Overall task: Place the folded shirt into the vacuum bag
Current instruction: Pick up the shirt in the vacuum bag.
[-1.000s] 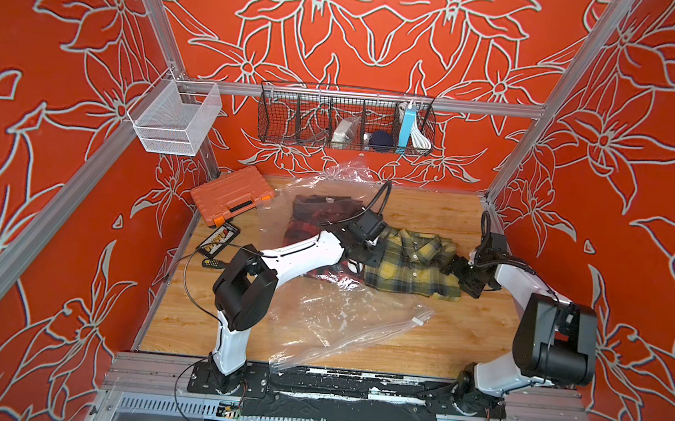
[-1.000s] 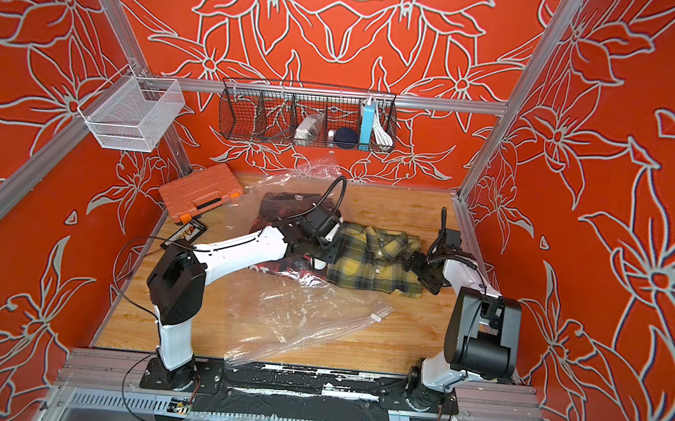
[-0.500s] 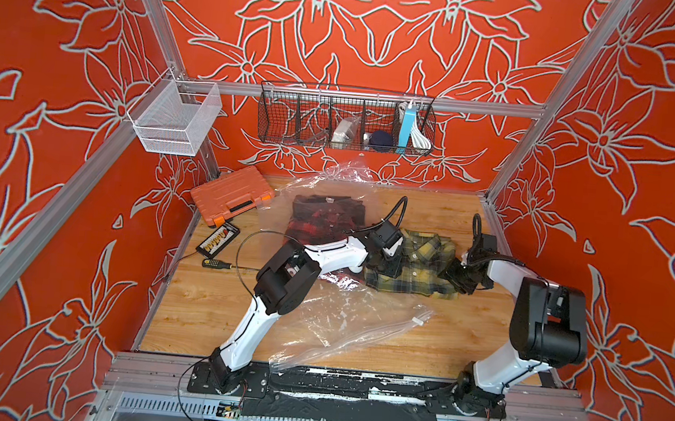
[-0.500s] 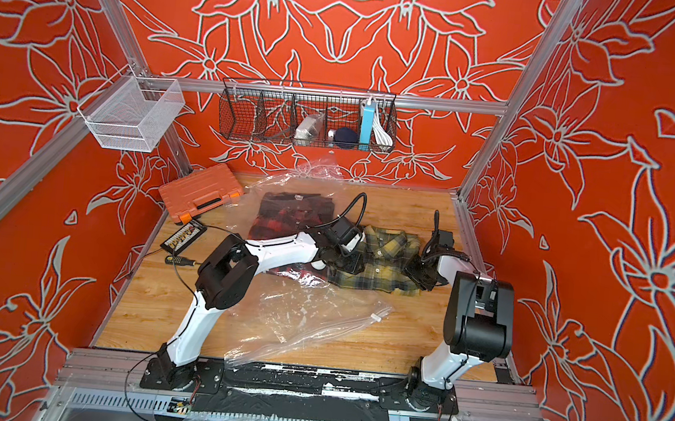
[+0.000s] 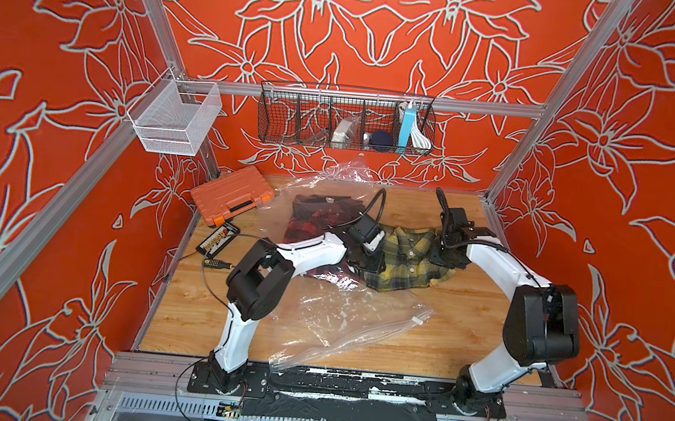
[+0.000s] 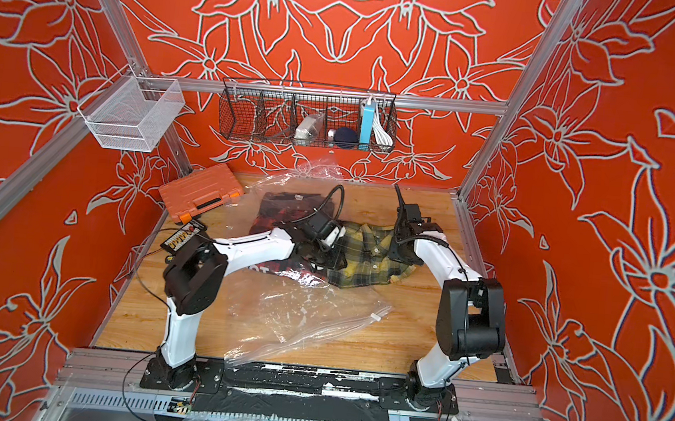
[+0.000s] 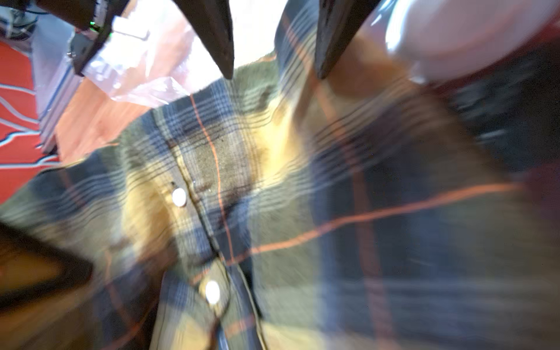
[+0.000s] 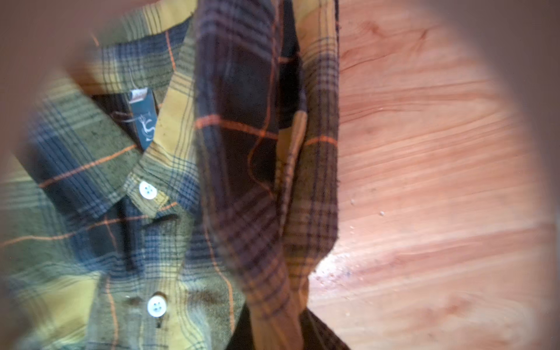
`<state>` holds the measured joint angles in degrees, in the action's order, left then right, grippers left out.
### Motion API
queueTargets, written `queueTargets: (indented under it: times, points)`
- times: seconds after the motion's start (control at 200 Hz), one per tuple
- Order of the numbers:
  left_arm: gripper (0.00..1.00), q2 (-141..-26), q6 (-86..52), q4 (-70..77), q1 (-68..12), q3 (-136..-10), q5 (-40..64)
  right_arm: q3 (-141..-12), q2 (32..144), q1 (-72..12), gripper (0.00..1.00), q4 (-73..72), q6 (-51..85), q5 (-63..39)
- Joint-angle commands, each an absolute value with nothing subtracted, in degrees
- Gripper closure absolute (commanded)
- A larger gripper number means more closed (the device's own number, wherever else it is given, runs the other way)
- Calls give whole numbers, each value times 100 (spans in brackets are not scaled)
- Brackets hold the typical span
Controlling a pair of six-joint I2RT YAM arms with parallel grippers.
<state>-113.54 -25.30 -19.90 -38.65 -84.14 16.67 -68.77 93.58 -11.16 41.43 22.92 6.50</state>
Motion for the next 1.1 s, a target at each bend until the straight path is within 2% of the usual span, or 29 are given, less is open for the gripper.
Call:
queueTargets:
  times: [0.0, 0.195, 0.465, 0.6, 0.816, 0.896, 1.021, 1.096]
  points:
    - [57, -11625, -2657, -1733, -3679, -8283, 1791, -7196, 9244, -1441, 96, 4617, 2027, 1435]
    - [58, -12137, -2806, -1348, -3683, -8418, 1911, -7411, 9043, -2166, 100, 4555, 2161, 1125]
    - [59, -12158, -2824, -1033, -3641, -8290, 2080, -7306, 9279, -2840, 100, 3688, 2856, -307]
    - [58, -11697, -2930, -1082, -3464, -7908, 2095, -7251, 9691, -3014, 100, 3426, 3009, -310]
    - [58, -10397, -3549, -655, -3199, -6612, 2025, -7163, 10314, -3045, 97, 3387, 2967, -261]
    - [58, -9990, -3641, -554, -3199, -6229, 2018, -7215, 10463, -3074, 80, 3510, 2848, -209]
    - [57, -9408, -3389, -923, -3199, -5923, 1672, -7355, 10624, -3183, 35, 3862, 2601, -157]
    - [57, -9085, -3232, -1159, -3199, -5793, 1453, -7372, 10652, -3283, 20, 4017, 2478, 96]
